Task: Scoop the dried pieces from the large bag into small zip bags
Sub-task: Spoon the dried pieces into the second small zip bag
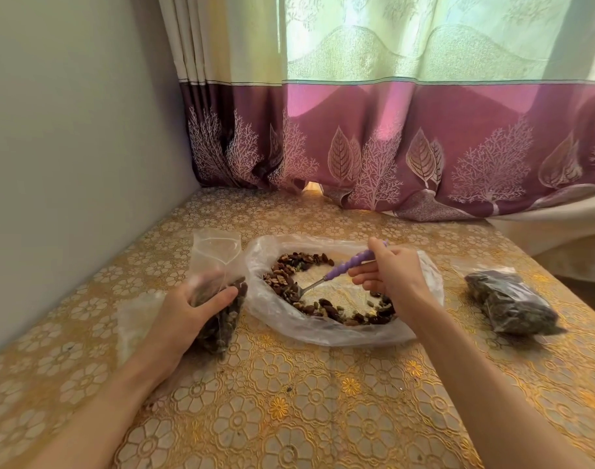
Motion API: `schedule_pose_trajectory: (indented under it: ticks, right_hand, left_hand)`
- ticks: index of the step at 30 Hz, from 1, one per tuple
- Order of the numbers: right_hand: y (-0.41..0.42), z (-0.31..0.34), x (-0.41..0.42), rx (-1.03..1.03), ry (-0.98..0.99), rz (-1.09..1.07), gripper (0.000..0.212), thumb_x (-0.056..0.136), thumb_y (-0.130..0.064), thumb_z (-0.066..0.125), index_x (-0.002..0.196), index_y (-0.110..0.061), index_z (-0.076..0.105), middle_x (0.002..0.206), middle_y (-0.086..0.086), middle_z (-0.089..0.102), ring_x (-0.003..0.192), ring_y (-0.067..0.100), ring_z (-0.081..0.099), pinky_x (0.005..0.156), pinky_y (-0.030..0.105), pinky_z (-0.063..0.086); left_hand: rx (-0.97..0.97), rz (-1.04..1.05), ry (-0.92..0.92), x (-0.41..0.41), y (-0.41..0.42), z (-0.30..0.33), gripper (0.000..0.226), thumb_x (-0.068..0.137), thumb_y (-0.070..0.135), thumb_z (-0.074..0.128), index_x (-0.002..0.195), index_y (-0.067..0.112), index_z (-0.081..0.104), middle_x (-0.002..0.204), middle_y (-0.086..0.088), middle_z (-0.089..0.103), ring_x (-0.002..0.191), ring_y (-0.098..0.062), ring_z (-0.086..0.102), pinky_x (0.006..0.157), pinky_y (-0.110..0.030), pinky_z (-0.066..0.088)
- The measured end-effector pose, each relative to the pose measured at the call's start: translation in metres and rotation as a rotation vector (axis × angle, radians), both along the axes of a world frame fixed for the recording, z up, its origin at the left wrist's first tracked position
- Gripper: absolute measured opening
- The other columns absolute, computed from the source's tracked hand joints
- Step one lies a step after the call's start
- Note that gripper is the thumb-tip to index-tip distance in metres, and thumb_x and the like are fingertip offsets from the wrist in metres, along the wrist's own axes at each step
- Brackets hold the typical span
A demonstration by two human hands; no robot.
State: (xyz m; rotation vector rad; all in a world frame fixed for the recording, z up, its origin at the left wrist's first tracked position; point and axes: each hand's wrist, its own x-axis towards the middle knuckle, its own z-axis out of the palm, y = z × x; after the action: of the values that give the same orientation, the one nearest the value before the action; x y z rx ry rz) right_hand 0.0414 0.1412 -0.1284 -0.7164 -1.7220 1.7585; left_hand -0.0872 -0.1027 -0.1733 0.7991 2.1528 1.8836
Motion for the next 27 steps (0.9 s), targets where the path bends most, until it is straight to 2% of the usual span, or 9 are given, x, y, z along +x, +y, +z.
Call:
schedule_pose_trajectory:
  ticks: [6, 9, 11, 14, 19, 22, 24, 27]
  right_hand:
    - [-0.003, 0.001, -0.001, -0.107, -0.049, 0.02, 0.036, 0.095, -0.012, 0.044, 0.07, 0.003, 0.066, 0.055, 0.011, 0.068, 0.044, 0.013, 0.063, 0.04, 0.017, 0.049]
    - [-0.001, 0.002, 0.001, -0.117, -0.05, -0.009, 0.039, 0.093, -0.009, 0.042, 0.064, 0.001, 0.065, 0.054, 0.011, 0.067, 0.043, 0.013, 0.061, 0.04, 0.017, 0.049]
    - [0.001, 0.003, 0.002, -0.107, -0.042, -0.041, 0.04, 0.093, -0.009, 0.042, 0.061, -0.001, 0.065, 0.053, 0.011, 0.067, 0.042, 0.013, 0.06, 0.04, 0.018, 0.05]
    - [0.005, 0.005, 0.003, -0.107, -0.002, -0.103, 0.037, 0.094, -0.01, 0.044, 0.065, 0.0, 0.064, 0.051, 0.009, 0.066, 0.042, 0.014, 0.06, 0.041, 0.019, 0.05]
    - [0.006, 0.008, 0.006, -0.115, 0.094, -0.132, 0.035, 0.094, -0.012, 0.046, 0.066, -0.001, 0.063, 0.051, 0.007, 0.065, 0.042, 0.013, 0.06, 0.04, 0.018, 0.048]
    - [0.004, 0.011, 0.007, -0.108, 0.15, -0.134, 0.035, 0.094, -0.011, 0.045, 0.066, -0.001, 0.064, 0.052, 0.008, 0.065, 0.043, 0.014, 0.058, 0.039, 0.017, 0.046]
    - [0.001, 0.016, 0.007, -0.098, 0.192, -0.138, 0.036, 0.094, -0.01, 0.044, 0.065, -0.001, 0.064, 0.052, 0.007, 0.065, 0.043, 0.014, 0.058, 0.039, 0.017, 0.045]
    - [-0.004, 0.022, 0.006, -0.097, 0.241, -0.13, 0.038, 0.095, -0.013, 0.043, 0.065, -0.001, 0.064, 0.052, 0.007, 0.065, 0.043, 0.013, 0.058, 0.04, 0.017, 0.045]
  left_hand:
    - [-0.023, -0.012, 0.019, 0.001, 0.0, 0.001, 0.066, 0.058, 0.051, 0.077, 0.117, 0.026, 0.06, 0.117, 0.006, 0.065, 0.112, -0.01, 0.057, 0.098, -0.034, 0.042]
    - [-0.023, -0.012, 0.029, 0.003, 0.002, 0.002, 0.053, 0.061, 0.044, 0.072, 0.112, 0.031, 0.06, 0.116, 0.007, 0.064, 0.111, -0.01, 0.057, 0.097, -0.034, 0.042]
    - [-0.028, -0.021, 0.045, 0.005, 0.003, 0.003, 0.046, 0.06, 0.041, 0.071, 0.105, 0.036, 0.06, 0.112, 0.011, 0.065, 0.107, -0.003, 0.059, 0.091, -0.026, 0.043]
    - [-0.046, -0.02, 0.074, 0.006, 0.004, 0.004, 0.042, 0.061, 0.037, 0.07, 0.102, 0.037, 0.059, 0.106, 0.015, 0.066, 0.102, 0.002, 0.06, 0.083, -0.016, 0.042]
    - [-0.086, -0.004, 0.119, 0.006, 0.006, 0.002, 0.039, 0.07, 0.026, 0.073, 0.104, 0.035, 0.056, 0.105, 0.016, 0.064, 0.1, 0.003, 0.059, 0.08, -0.012, 0.041]
    - [-0.105, -0.017, 0.116, 0.007, 0.006, 0.002, 0.044, 0.064, 0.032, 0.074, 0.105, 0.034, 0.057, 0.104, 0.015, 0.066, 0.098, 0.004, 0.061, 0.081, -0.012, 0.042]
    - [-0.122, -0.01, 0.114, 0.006, 0.006, 0.002, 0.043, 0.067, 0.028, 0.076, 0.105, 0.034, 0.057, 0.104, 0.015, 0.066, 0.097, 0.004, 0.061, 0.081, -0.012, 0.042]
    - [-0.167, 0.003, 0.151, 0.005, 0.006, 0.001, 0.042, 0.071, 0.023, 0.076, 0.108, 0.033, 0.058, 0.1, 0.019, 0.065, 0.091, 0.013, 0.059, 0.075, -0.007, 0.041]
